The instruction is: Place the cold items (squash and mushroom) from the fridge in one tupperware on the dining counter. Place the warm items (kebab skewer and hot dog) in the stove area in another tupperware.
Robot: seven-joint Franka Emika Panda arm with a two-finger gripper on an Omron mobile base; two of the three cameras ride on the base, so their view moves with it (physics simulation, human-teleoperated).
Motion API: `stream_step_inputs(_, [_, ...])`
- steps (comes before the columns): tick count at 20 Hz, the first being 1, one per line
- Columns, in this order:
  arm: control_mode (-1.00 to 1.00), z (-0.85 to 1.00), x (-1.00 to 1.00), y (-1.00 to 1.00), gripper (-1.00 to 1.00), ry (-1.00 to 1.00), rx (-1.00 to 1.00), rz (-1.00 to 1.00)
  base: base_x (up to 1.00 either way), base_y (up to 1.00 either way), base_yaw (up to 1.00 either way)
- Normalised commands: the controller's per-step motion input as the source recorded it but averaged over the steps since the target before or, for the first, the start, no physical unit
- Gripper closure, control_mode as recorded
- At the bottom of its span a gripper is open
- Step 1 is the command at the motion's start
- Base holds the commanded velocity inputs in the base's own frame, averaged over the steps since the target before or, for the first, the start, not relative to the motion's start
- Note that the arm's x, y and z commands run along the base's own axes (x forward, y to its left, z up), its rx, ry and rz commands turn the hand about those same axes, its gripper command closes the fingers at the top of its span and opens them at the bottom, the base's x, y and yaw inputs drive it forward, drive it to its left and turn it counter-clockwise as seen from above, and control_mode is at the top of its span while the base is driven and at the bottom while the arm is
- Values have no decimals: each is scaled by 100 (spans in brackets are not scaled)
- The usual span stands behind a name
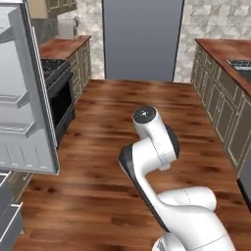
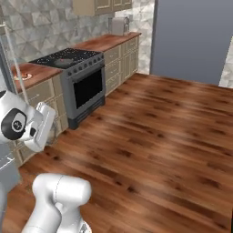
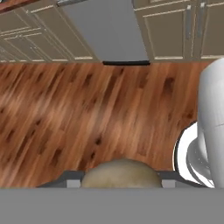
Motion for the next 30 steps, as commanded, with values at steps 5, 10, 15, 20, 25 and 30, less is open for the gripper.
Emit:
stream_step_inputs(5, [100,0,0,0,100,0,0,0,-76,-52,-38])
stream_step_inputs(10, [100,0,0,0,100,0,0,0,-79,-77,-27])
stream_step_inputs(15, [100,0,0,0,100,0,0,0,-94,-66,-26])
stream_step_inputs(20, [100,0,0,0,100,0,0,0,-100,-29,-36])
stream_step_inputs(25, [100,0,0,0,100,0,0,0,-99,-14,-38])
stream_step_inputs(30, [100,0,0,0,100,0,0,0,-17,-69,-18])
